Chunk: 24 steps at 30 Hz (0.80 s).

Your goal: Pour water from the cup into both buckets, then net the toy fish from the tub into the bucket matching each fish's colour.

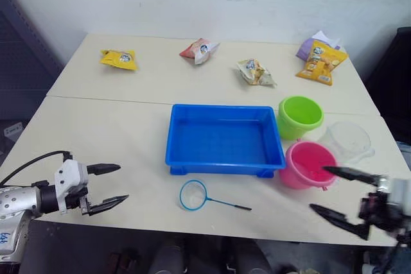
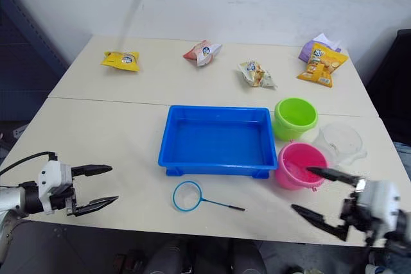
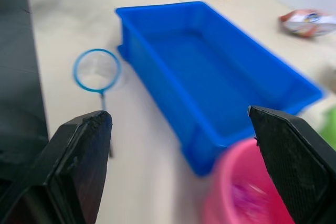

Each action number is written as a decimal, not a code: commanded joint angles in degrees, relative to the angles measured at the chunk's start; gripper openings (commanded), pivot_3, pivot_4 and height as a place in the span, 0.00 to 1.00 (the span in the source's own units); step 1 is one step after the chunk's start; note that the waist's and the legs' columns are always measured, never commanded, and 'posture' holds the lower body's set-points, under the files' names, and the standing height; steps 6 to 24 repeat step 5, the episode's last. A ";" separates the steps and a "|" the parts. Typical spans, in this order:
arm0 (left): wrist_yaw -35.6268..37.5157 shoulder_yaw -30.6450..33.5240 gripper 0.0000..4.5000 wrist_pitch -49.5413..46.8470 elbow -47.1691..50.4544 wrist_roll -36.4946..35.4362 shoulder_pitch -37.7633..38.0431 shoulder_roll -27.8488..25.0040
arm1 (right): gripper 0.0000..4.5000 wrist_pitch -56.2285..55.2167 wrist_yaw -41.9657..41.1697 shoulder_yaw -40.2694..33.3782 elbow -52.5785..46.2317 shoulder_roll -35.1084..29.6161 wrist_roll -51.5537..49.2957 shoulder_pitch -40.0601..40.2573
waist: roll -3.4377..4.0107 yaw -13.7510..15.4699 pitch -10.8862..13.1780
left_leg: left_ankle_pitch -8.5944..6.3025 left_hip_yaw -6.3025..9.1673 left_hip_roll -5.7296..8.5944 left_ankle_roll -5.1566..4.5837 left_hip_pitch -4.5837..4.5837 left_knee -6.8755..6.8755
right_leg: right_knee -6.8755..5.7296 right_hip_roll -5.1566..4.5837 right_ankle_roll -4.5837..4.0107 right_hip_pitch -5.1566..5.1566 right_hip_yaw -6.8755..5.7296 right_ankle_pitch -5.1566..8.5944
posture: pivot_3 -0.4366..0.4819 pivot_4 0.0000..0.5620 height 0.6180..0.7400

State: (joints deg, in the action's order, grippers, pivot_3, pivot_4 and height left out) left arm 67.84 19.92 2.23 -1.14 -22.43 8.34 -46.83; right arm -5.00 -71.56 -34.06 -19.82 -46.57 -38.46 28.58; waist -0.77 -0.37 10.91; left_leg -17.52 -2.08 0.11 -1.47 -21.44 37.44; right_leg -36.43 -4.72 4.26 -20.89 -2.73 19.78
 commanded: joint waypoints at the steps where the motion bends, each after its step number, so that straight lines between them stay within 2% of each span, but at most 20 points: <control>1: -1.73 0.38 1.00 4.58 -1.47 2.38 -0.94 0.07 | 0.98 -1.81 -4.39 -5.15 3.97 -1.32 0.07 0.25 | 0.00 0.21 -0.02 | 0.00 0.00 0.00 0.00 0.31 -0.25 | 0.27 0.00 -0.03 0.26 0.00 0.02 | 0.48 0.27 1.00; 5: -4.04 0.10 1.00 7.16 -6.27 4.24 -4.94 -0.07 | 0.98 -2.70 -5.17 -5.28 5.42 -1.86 1.65 -2.16 | 0.08 0.22 0.00 | -0.03 0.01 -0.02 0.06 0.32 -0.49 | 0.43 0.01 -0.10 0.21 -0.05 0.05 | 0.48 0.27 1.00; 24: -4.04 0.10 1.00 7.16 -6.27 4.24 -4.94 -0.07 | 0.98 -2.70 -5.17 -5.28 5.42 -1.86 1.65 -2.16 | 0.08 0.22 0.00 | -0.03 0.01 -0.02 0.06 0.32 -0.49 | 0.43 0.01 -0.10 0.21 -0.05 0.05 | 0.48 0.27 1.00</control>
